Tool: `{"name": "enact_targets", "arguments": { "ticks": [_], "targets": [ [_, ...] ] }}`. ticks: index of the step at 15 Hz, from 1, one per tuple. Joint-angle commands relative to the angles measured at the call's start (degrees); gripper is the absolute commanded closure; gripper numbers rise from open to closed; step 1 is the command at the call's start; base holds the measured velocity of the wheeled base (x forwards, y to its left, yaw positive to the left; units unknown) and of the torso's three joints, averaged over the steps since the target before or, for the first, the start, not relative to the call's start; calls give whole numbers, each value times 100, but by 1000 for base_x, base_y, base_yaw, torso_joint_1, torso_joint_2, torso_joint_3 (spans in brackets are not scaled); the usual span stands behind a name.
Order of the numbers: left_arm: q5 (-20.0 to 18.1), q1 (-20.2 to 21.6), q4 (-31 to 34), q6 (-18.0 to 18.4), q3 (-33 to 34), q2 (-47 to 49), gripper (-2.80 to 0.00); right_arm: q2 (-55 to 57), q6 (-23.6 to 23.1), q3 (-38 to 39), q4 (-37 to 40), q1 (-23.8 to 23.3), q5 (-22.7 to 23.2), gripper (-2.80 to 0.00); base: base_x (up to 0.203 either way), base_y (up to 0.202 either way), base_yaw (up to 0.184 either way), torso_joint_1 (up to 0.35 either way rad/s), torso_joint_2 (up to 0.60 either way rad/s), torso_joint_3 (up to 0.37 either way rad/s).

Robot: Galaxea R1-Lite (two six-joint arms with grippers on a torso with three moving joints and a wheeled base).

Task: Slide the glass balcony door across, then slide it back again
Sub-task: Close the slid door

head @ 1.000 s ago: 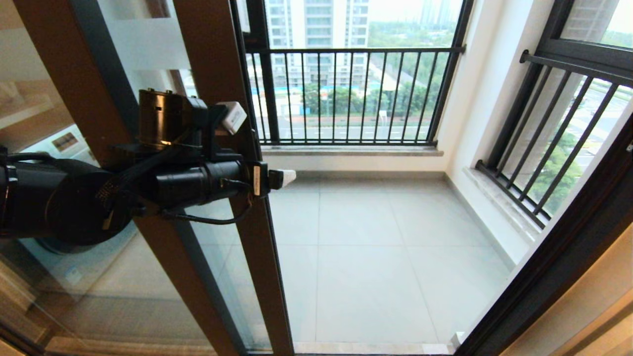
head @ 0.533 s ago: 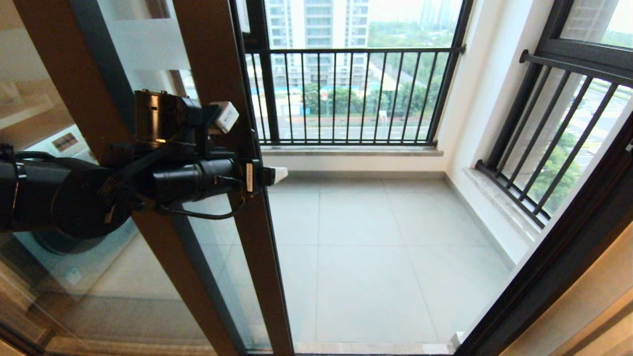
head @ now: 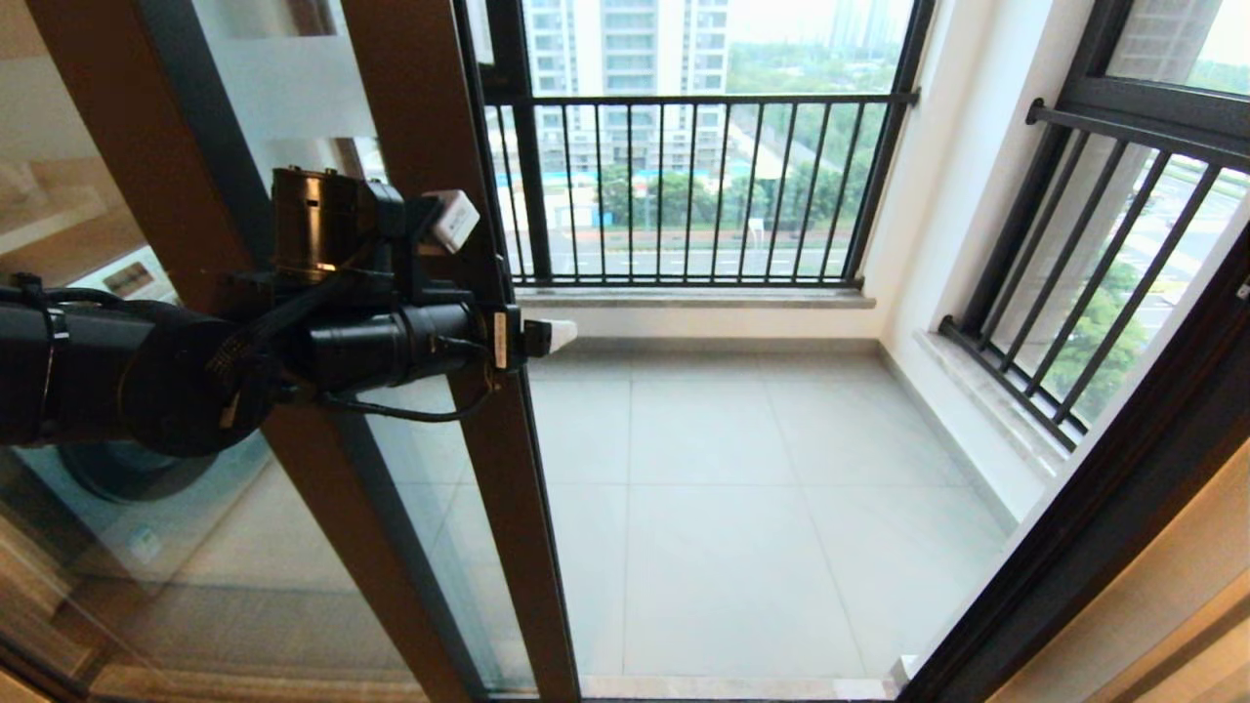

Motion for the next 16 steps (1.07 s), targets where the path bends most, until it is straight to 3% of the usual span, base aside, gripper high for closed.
{"name": "enact_targets", "arguments": {
  "ticks": [1, 16],
  "targets": [
    [6, -15, -10, 2, -29, 56, -280, 9, -4, 1, -1, 1, 3, 0, 0, 0, 0, 0, 0, 0],
    [-64, -262, -19, 3, -428, 501, -280, 9, -4, 1, -1, 1, 3, 0, 0, 0, 0, 0, 0, 0]
  ]
}}
